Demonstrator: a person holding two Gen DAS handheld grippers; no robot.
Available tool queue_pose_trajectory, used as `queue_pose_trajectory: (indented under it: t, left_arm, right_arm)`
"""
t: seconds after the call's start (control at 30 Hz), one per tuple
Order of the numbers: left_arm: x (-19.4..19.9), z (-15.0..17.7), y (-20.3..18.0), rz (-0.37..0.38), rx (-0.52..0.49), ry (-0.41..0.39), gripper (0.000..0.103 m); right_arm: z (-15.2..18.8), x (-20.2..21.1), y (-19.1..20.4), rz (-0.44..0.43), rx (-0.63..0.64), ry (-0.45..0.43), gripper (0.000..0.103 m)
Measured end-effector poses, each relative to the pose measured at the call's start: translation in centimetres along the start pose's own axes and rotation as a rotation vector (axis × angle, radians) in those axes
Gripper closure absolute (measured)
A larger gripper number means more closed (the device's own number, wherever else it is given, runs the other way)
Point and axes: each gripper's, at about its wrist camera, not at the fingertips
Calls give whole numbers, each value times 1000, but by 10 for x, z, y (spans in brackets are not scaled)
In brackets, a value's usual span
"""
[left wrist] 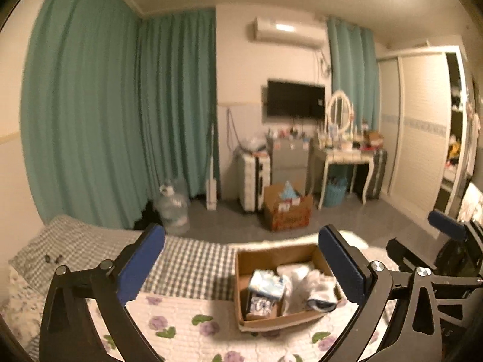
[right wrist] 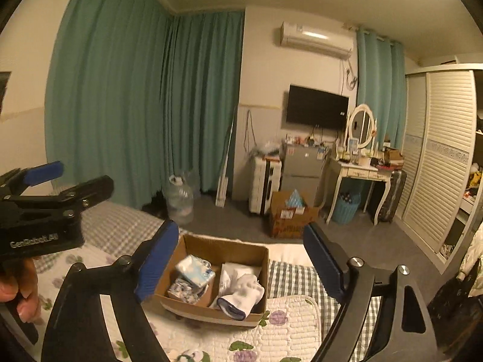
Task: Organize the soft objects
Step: 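Withdraw both tools from the box and return toward the lace toy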
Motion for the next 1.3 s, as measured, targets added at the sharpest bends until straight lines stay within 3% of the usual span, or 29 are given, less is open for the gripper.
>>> queue_pose_trajectory:
  t: [0.17, 0.37, 0.6, 0.9, 1.07, 1.3]
  left_arm:
    - [51, -4, 2, 0, 6, -55, 0]
    - [92, -6, -2, -4, 5, -103, 0]
    - [104, 6, -9, -6, -6, -98, 0]
    - [85, 49, -19, 27, 18, -17, 0]
    - [61, 83, -28, 31, 9, 53, 0]
    - [10, 147, -45, 44, -21, 231, 0]
  right_arm:
    - [-7, 52, 1, 10, -5, -42, 0]
    - [-9, 106, 3, 20, -4, -92, 0]
    - [0, 147, -4, 7, -9, -118, 0]
    - [35, 145, -11, 10, -6, -64, 0]
    - [66, 124, -19, 22, -9, 9, 0]
    - [115, 81, -35, 39, -47, 121, 0]
Point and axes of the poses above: each gripper's, at about its wrist camera, not at the fingertips, and x roughly against the way its jaws point, y to its left, z to its underside, and after that the axes turned 13 degrees about -x, right-handed
